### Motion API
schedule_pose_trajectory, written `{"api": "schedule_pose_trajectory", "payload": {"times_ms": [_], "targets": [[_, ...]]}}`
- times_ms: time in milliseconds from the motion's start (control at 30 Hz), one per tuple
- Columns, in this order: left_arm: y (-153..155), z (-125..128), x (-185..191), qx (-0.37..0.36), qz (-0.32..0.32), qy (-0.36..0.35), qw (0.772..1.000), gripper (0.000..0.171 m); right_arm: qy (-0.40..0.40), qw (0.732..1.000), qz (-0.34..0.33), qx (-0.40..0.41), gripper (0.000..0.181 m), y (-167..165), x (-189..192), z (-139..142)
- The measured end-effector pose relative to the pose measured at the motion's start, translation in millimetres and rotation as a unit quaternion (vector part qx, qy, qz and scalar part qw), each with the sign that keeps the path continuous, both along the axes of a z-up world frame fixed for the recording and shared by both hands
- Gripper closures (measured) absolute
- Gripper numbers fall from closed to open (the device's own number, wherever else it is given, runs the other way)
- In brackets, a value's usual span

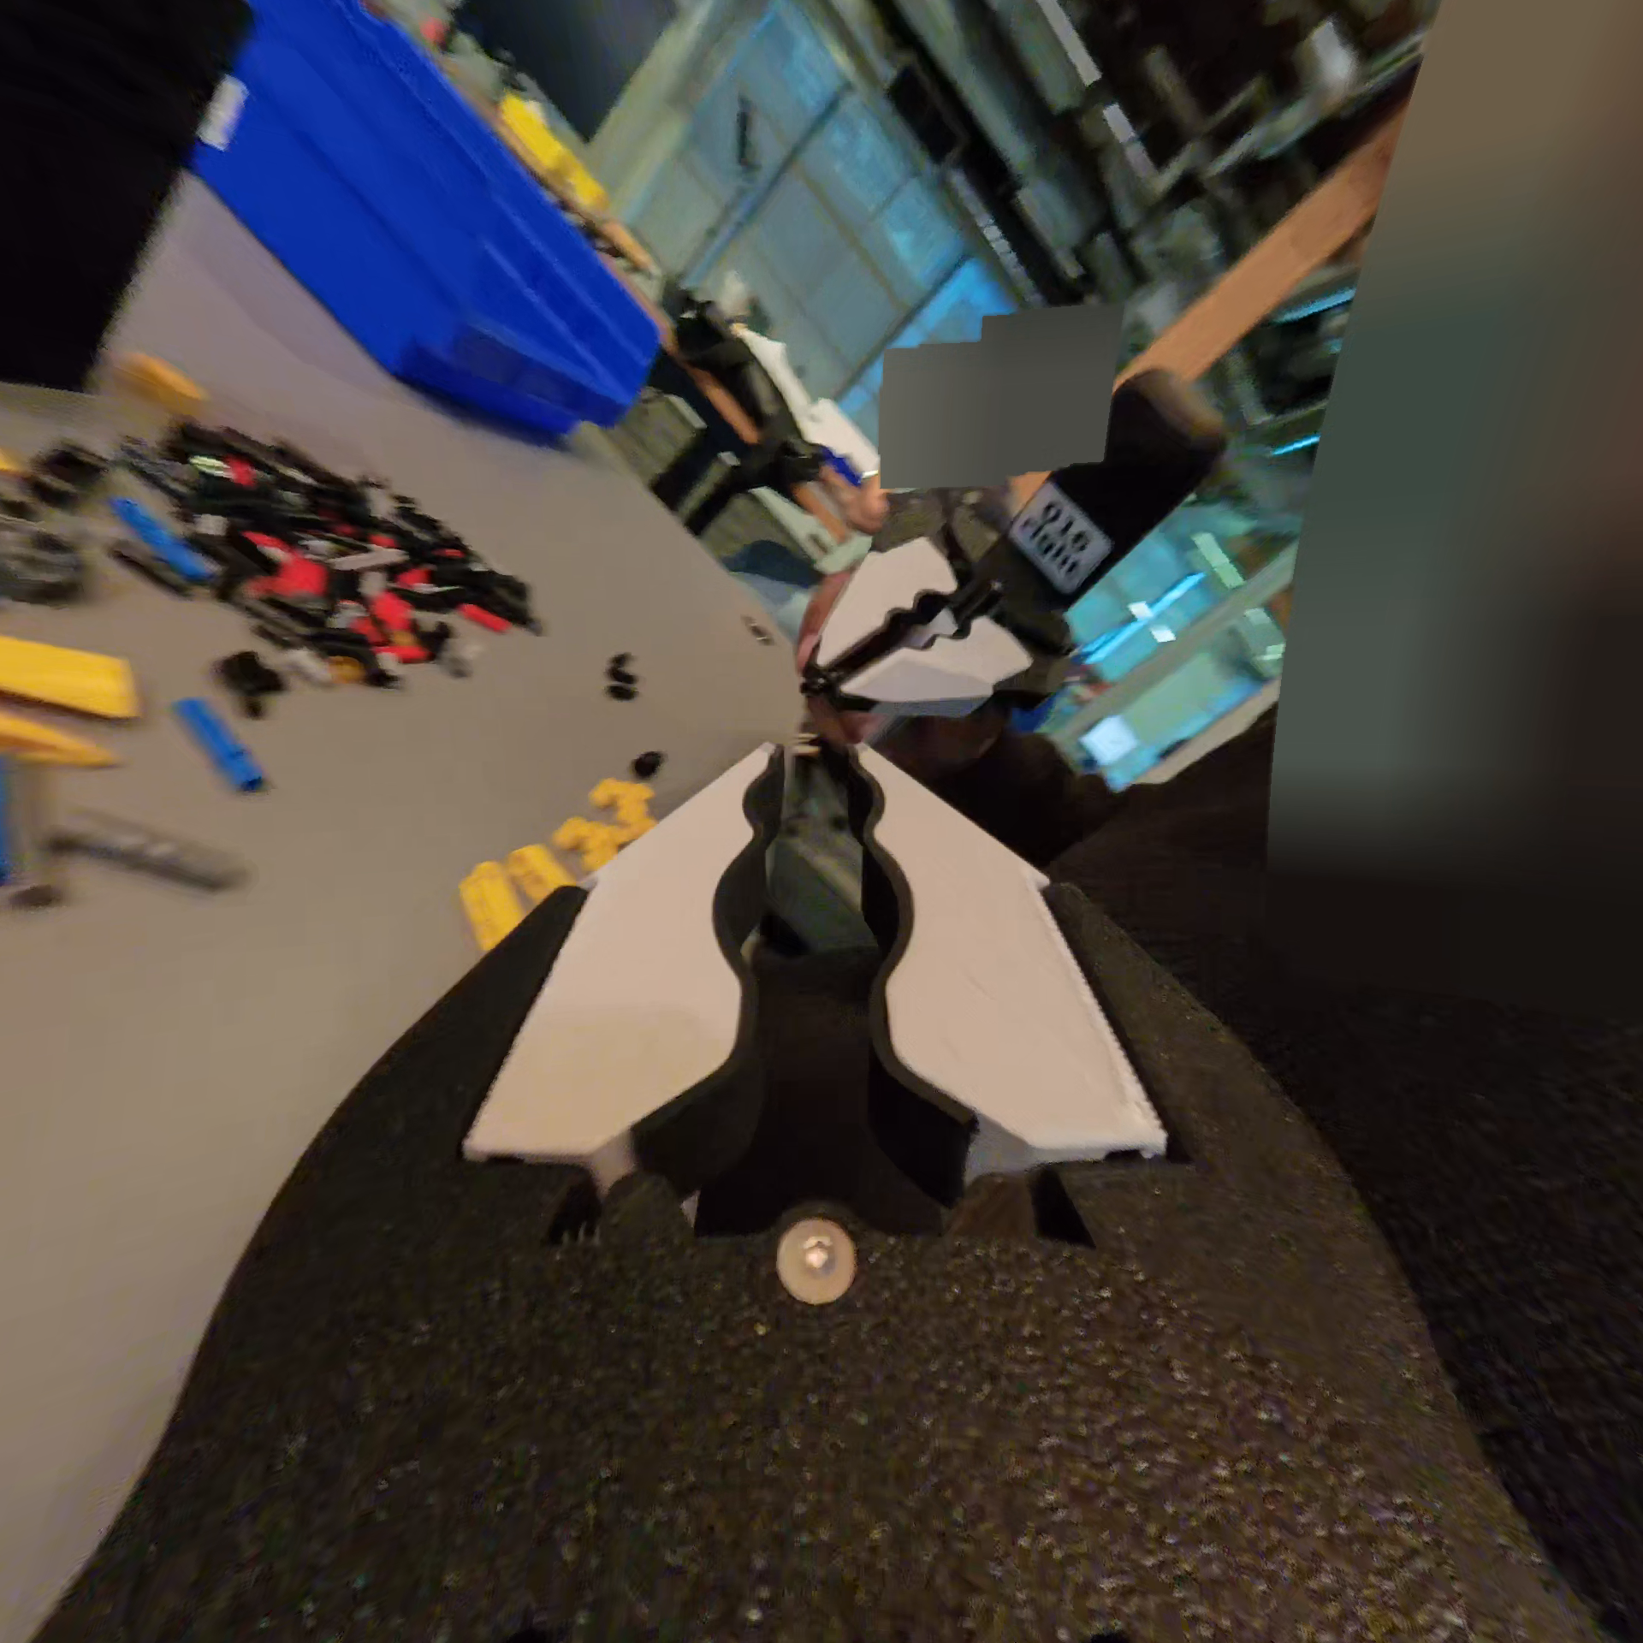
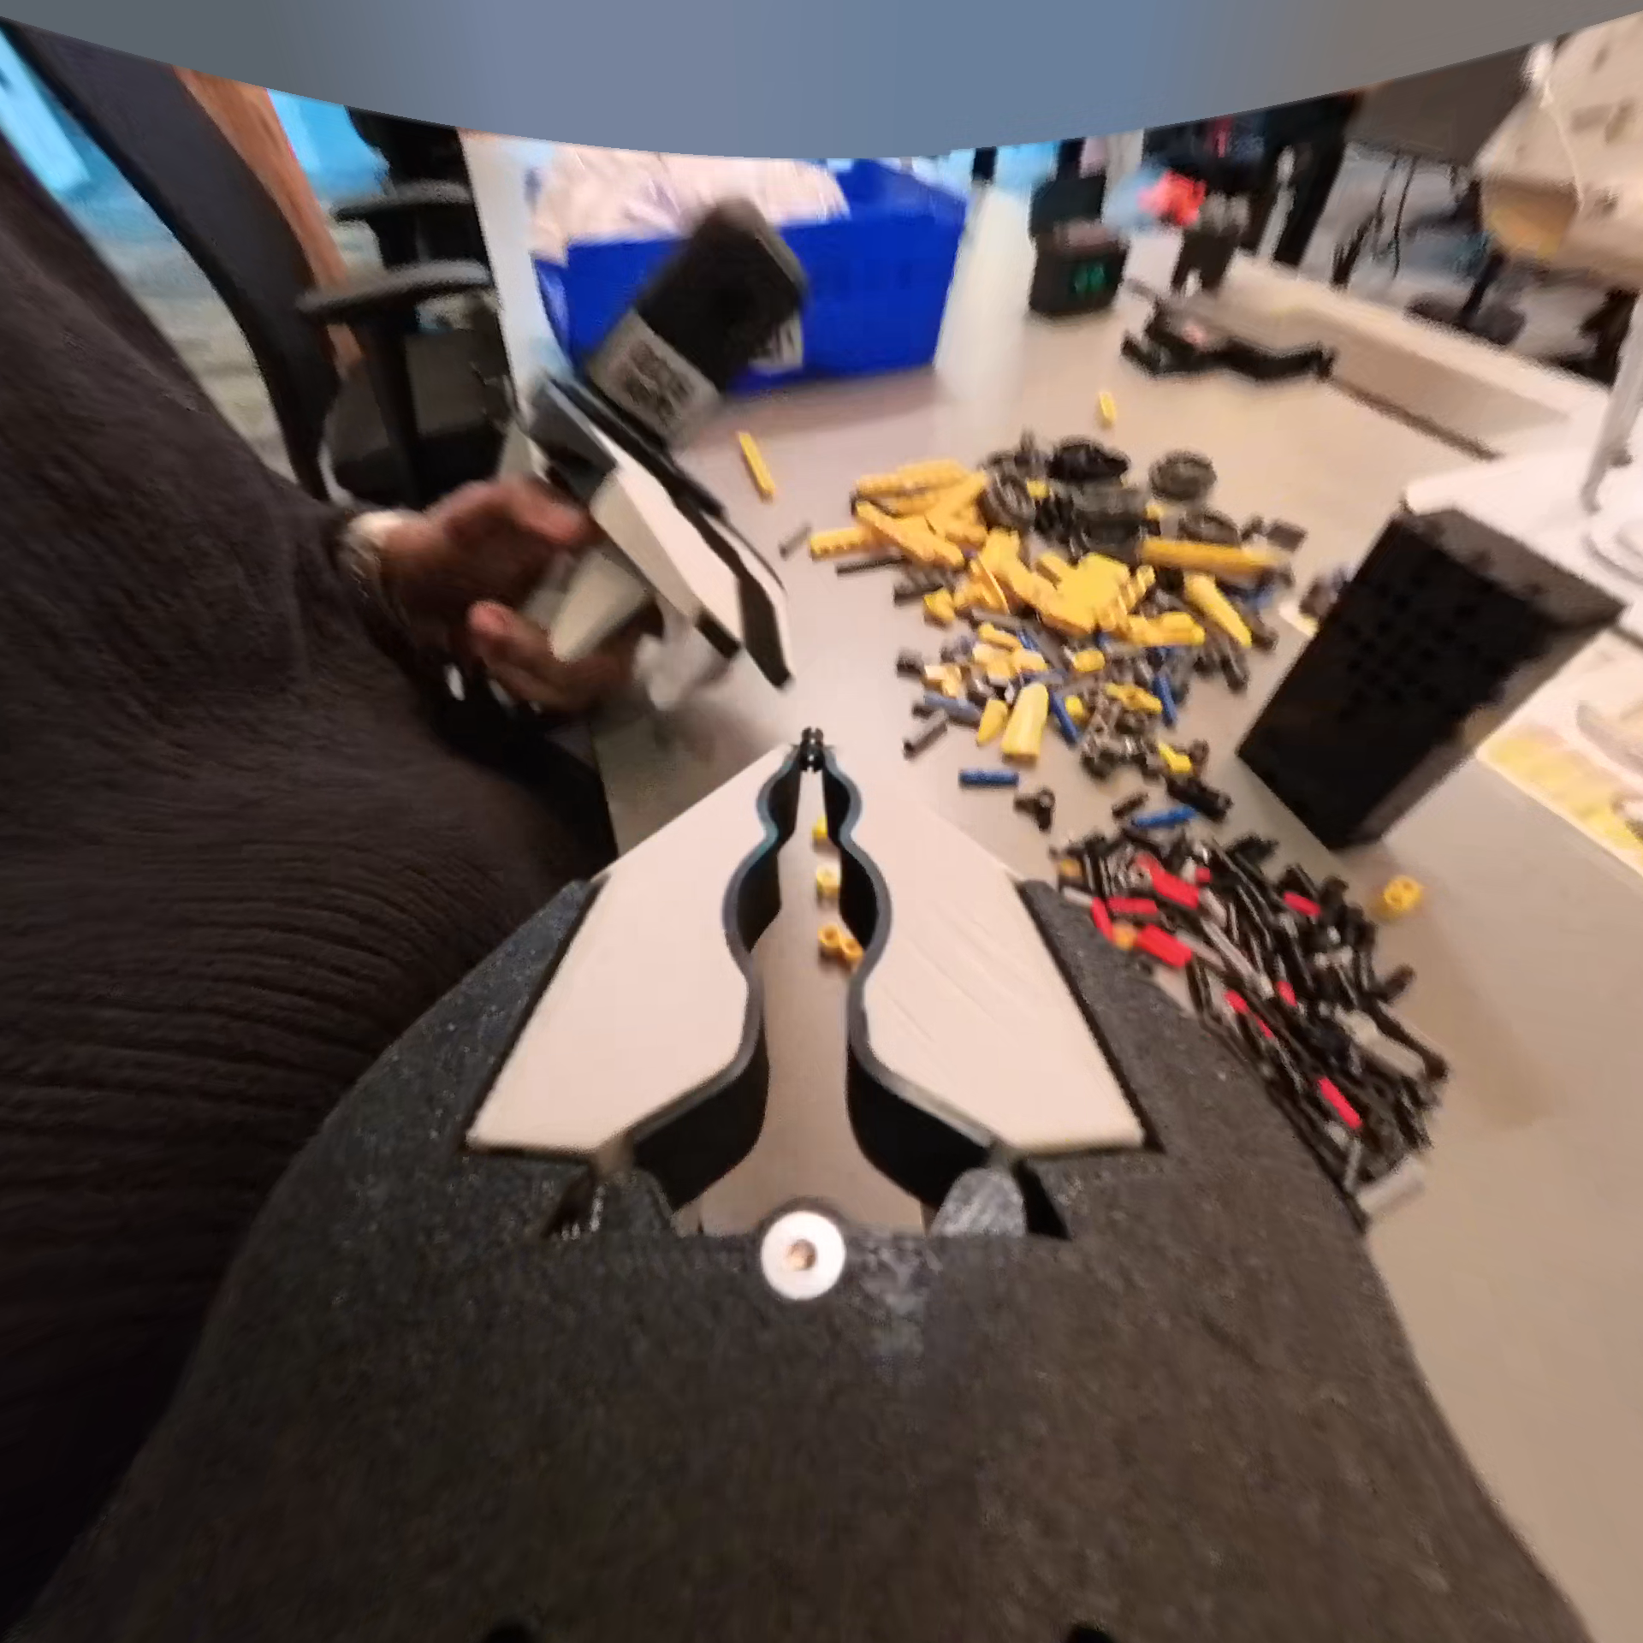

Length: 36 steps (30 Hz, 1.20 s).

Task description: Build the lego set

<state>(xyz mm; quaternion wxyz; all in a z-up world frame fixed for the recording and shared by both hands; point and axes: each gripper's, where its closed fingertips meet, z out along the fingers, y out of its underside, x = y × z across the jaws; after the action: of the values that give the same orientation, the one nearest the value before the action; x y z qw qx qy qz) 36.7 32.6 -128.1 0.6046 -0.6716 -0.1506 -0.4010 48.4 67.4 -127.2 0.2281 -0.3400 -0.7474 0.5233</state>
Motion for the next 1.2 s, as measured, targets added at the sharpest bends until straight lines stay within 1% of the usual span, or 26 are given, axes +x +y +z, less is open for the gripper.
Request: {"api": "schedule_pose_trajectory", "payload": {"times_ms": [100, 200, 267, 333, 367, 400, 567, 700, 1200], "targets": [[-7.5, -11.8, -14.3, -0.046, 0.047, 0.063, 0.996, 0.158, -0.091, 0.994, -0.024, 0.056, 0.177, 11.4, -8.1, -29.5], [-10.2, -20.3, -30.8, -0.077, 0.093, 0.112, 0.986, 0.158, -0.174, 0.979, -0.016, 0.103, 0.177, 9.4, -6.8, -53.6], [-12.8, -24.0, -40.2, -0.09, 0.118, 0.133, 0.98, 0.159, -0.21, 0.968, -0.005, 0.141, 0.177, 7.0, -4.5, -63.3], [-14.9, -26.1, -43.6, -0.093, 0.125, 0.129, 0.979, 0.163, -0.231, 0.956, 0.005, 0.179, 0.177, 5.4, -3.5, -68.5], [-15.7, -30.6, -46.7, -0.102, 0.132, 0.124, 0.978, 0.171, -0.24, 0.951, 0.012, 0.196, 0.177, 4.6, -3.1, -70.2], [-16.4, -32.8, -48.9, -0.105, 0.136, 0.115, 0.978, 0.171, -0.247, 0.946, 0.016, 0.211, 0.177, 3.8, -3.2, -71.4], [-21.1, -26.5, -55.1, -0.083, 0.143, 0.081, 0.983, 0.171, -0.282, 0.924, 0.035, 0.257, 0.177, -0.6, -2.7, -75.4], [-23.6, -23.7, -57.1, -0.071, 0.146, 0.069, 0.984, 0.171, -0.31, 0.904, 0.034, 0.291, 0.177, 2.0, 1.0, -80.2], [-27.1, -20.2, -60.9, -0.056, 0.146, 0.04, 0.987, 0.171, -0.347, 0.879, 0.041, 0.325, 0.177, 1.0, -0.3, -84.6]]}}
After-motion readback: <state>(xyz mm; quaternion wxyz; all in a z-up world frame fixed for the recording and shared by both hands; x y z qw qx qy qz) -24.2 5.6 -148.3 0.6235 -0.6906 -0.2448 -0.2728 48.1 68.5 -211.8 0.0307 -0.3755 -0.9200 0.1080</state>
